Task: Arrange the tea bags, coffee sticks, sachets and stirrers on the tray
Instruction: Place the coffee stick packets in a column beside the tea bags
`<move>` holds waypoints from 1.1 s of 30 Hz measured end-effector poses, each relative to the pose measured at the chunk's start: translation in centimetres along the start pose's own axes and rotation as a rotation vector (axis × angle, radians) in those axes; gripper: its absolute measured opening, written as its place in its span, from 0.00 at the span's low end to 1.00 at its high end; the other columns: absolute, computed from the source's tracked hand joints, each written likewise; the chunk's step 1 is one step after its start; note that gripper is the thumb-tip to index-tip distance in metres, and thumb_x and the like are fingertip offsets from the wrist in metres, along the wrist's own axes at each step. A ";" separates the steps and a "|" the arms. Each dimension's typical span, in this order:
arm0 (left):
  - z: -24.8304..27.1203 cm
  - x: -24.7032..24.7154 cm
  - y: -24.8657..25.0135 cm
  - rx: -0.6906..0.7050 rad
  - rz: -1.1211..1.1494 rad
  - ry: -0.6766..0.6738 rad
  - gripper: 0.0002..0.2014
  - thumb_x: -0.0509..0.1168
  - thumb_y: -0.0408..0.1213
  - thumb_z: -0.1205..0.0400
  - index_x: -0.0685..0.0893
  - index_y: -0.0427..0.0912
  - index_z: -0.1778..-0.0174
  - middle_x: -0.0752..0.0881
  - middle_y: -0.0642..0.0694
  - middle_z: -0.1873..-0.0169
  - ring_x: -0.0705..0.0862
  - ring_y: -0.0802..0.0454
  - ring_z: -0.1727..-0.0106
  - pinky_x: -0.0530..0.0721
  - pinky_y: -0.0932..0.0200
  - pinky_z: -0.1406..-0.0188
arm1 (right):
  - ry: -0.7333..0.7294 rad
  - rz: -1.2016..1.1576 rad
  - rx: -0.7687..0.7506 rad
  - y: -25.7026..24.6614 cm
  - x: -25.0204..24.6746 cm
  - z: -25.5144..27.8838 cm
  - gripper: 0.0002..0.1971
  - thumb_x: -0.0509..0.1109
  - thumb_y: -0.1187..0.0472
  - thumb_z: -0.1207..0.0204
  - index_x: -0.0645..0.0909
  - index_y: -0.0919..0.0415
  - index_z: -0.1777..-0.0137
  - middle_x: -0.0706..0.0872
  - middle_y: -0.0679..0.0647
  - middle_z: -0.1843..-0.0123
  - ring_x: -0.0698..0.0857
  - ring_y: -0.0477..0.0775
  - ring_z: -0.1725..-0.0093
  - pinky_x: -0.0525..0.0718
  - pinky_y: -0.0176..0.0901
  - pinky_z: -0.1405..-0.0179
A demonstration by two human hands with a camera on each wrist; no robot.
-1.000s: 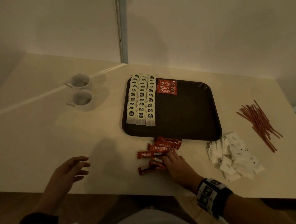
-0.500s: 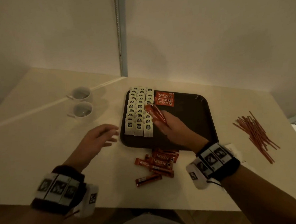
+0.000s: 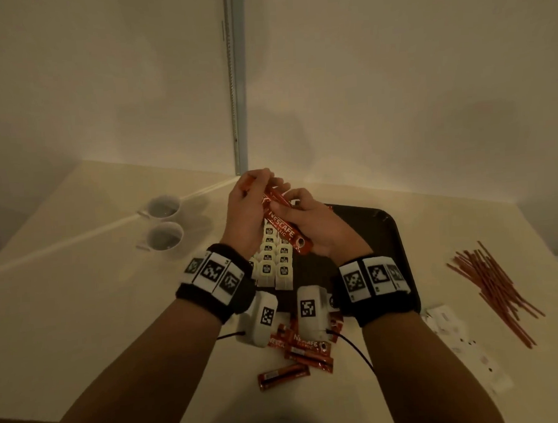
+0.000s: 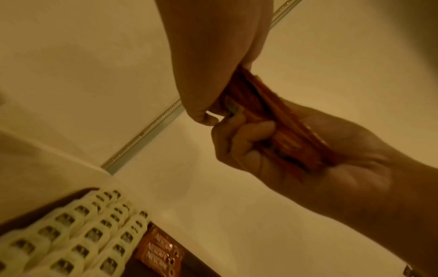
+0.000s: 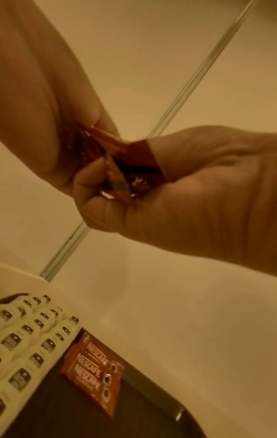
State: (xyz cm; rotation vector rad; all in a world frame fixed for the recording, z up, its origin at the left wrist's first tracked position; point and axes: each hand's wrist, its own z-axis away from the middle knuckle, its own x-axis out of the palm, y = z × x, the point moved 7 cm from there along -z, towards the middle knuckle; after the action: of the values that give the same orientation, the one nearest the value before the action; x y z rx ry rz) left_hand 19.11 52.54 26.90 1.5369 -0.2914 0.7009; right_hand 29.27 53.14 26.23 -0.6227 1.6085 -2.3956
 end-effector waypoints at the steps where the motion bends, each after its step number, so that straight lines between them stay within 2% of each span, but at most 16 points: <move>1: 0.0 0.0 -0.6 -0.015 0.058 0.015 0.04 0.62 0.33 0.16 0.80 0.40 0.56 0.87 0.44 0.63 0.87 0.47 0.54 0.87 0.52 0.50 | 0.033 0.022 -0.005 0.0 -0.3 -0.2 0.15 0.70 0.62 0.23 0.71 0.63 0.40 0.83 0.59 0.52 0.86 0.52 0.59 0.86 0.44 0.58; 4: 0.1 0.1 -1.9 -0.051 0.143 0.053 0.05 0.63 0.34 0.17 0.79 0.43 0.58 0.87 0.41 0.59 0.86 0.50 0.51 0.85 0.48 0.46 | 0.026 0.090 -0.003 0.1 -0.7 -0.7 0.12 0.71 0.61 0.24 0.75 0.67 0.46 0.85 0.58 0.57 0.85 0.50 0.62 0.85 0.39 0.60; 8: -0.3 0.1 -2.7 -0.085 0.147 0.051 0.03 0.68 0.37 0.23 0.81 0.43 0.60 0.86 0.43 0.58 0.86 0.52 0.54 0.86 0.57 0.52 | 0.046 0.149 -0.055 -0.5 -1.0 -1.0 0.09 0.71 0.63 0.24 0.80 0.68 0.48 0.87 0.57 0.59 0.86 0.48 0.63 0.86 0.35 0.63; 10: -0.9 -0.2 -3.1 -0.115 0.121 0.041 0.03 0.68 0.33 0.22 0.80 0.42 0.60 0.84 0.44 0.61 0.85 0.51 0.58 0.86 0.58 0.55 | 0.055 0.239 -0.074 -0.5 -1.1 -1.4 0.10 0.70 0.61 0.23 0.81 0.67 0.46 0.87 0.61 0.55 0.87 0.52 0.60 0.86 0.40 0.57; 13: -1.6 -0.8 -4.2 -0.208 0.098 0.058 0.05 0.62 0.32 0.16 0.78 0.42 0.58 0.83 0.42 0.60 0.84 0.47 0.54 0.86 0.54 0.53 | 0.017 0.384 -0.064 0.0 -0.7 -2.1 0.09 0.66 0.58 0.20 0.82 0.60 0.44 0.87 0.62 0.47 0.87 0.58 0.49 0.83 0.53 0.41; 16: -2.0 -0.8 -4.4 -0.249 0.114 0.081 0.08 0.58 0.31 0.15 0.78 0.42 0.60 0.84 0.41 0.62 0.85 0.47 0.56 0.86 0.54 0.55 | 0.020 0.454 -0.102 0.0 -0.4 -2.8 0.13 0.64 0.55 0.19 0.78 0.55 0.36 0.83 0.59 0.40 0.84 0.56 0.41 0.82 0.53 0.37; 17: -2.2 -0.9 -4.2 -0.243 0.123 0.103 0.09 0.57 0.30 0.15 0.77 0.42 0.61 0.83 0.42 0.64 0.85 0.48 0.60 0.85 0.55 0.58 | 0.036 0.467 -0.130 -0.1 -0.2 -2.9 0.15 0.65 0.55 0.19 0.74 0.52 0.34 0.80 0.60 0.38 0.83 0.56 0.40 0.84 0.52 0.39; 19: -2.5 -1.3 -4.0 -0.230 0.153 0.173 0.10 0.56 0.28 0.15 0.75 0.41 0.61 0.80 0.43 0.67 0.84 0.51 0.66 0.85 0.58 0.62 | 0.128 0.496 -0.182 -0.3 -0.2 -3.4 0.16 0.67 0.56 0.21 0.66 0.48 0.37 0.75 0.63 0.37 0.81 0.59 0.41 0.87 0.53 0.46; 22: -2.9 -2.0 -3.8 -0.220 0.233 0.260 0.07 0.55 0.27 0.15 0.74 0.39 0.58 0.80 0.40 0.65 0.83 0.48 0.64 0.86 0.52 0.56 | 0.253 0.400 -0.210 -0.6 -0.8 -3.2 0.17 0.69 0.52 0.23 0.67 0.53 0.41 0.72 0.64 0.38 0.83 0.61 0.44 0.89 0.53 0.53; 24: -3.3 -2.7 -3.2 -0.192 0.251 0.325 0.02 0.57 0.29 0.15 0.74 0.39 0.51 0.80 0.42 0.64 0.84 0.50 0.66 0.88 0.52 0.63 | 0.223 0.266 -0.188 -0.6 -0.8 -2.8 0.20 0.67 0.44 0.24 0.69 0.55 0.40 0.77 0.63 0.39 0.87 0.57 0.50 0.89 0.49 0.61; 25: -3.4 -3.0 -2.7 -0.165 0.248 0.354 0.03 0.59 0.29 0.15 0.74 0.40 0.48 0.79 0.43 0.64 0.84 0.52 0.69 0.86 0.55 0.67 | 0.201 0.257 -0.183 -0.9 -0.7 -2.3 0.22 0.66 0.41 0.24 0.68 0.55 0.39 0.80 0.61 0.42 0.89 0.53 0.55 0.87 0.46 0.63; 27: -3.8 -3.4 -1.8 -0.099 0.237 0.382 0.07 0.62 0.29 0.16 0.73 0.41 0.45 0.79 0.44 0.65 0.84 0.53 0.74 0.86 0.55 0.67 | 0.130 0.405 -0.141 -1.1 -0.4 -1.5 0.24 0.64 0.39 0.24 0.66 0.54 0.37 0.85 0.53 0.55 0.86 0.48 0.66 0.83 0.42 0.67; 29: -4.0 -3.4 -1.0 -0.053 0.228 0.370 0.07 0.62 0.27 0.17 0.73 0.42 0.49 0.78 0.43 0.66 0.84 0.52 0.76 0.87 0.51 0.65 | 0.013 0.544 -0.082 -0.7 0.1 -1.0 0.27 0.69 0.43 0.26 0.64 0.54 0.34 0.84 0.50 0.63 0.80 0.47 0.71 0.79 0.39 0.72; 31: -3.9 -3.2 -0.9 -0.068 0.227 0.339 0.07 0.61 0.26 0.17 0.72 0.41 0.54 0.78 0.44 0.67 0.84 0.52 0.77 0.88 0.50 0.65 | -0.047 0.583 -0.071 -0.4 0.1 -1.0 0.29 0.75 0.49 0.28 0.66 0.55 0.33 0.83 0.52 0.61 0.77 0.45 0.71 0.76 0.35 0.74; 33: -3.6 -2.6 -1.1 -0.126 0.206 0.275 0.06 0.61 0.26 0.17 0.74 0.41 0.56 0.79 0.44 0.66 0.84 0.51 0.73 0.87 0.52 0.67 | -0.021 0.592 -0.097 -0.5 -0.2 -1.2 0.32 0.78 0.50 0.32 0.67 0.55 0.32 0.86 0.51 0.52 0.81 0.41 0.67 0.77 0.31 0.71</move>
State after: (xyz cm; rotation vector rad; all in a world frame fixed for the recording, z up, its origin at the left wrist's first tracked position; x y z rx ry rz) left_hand 16.87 55.53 24.33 1.2835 -0.2834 1.0259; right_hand 28.91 54.41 26.26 -0.1452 1.6205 -1.8811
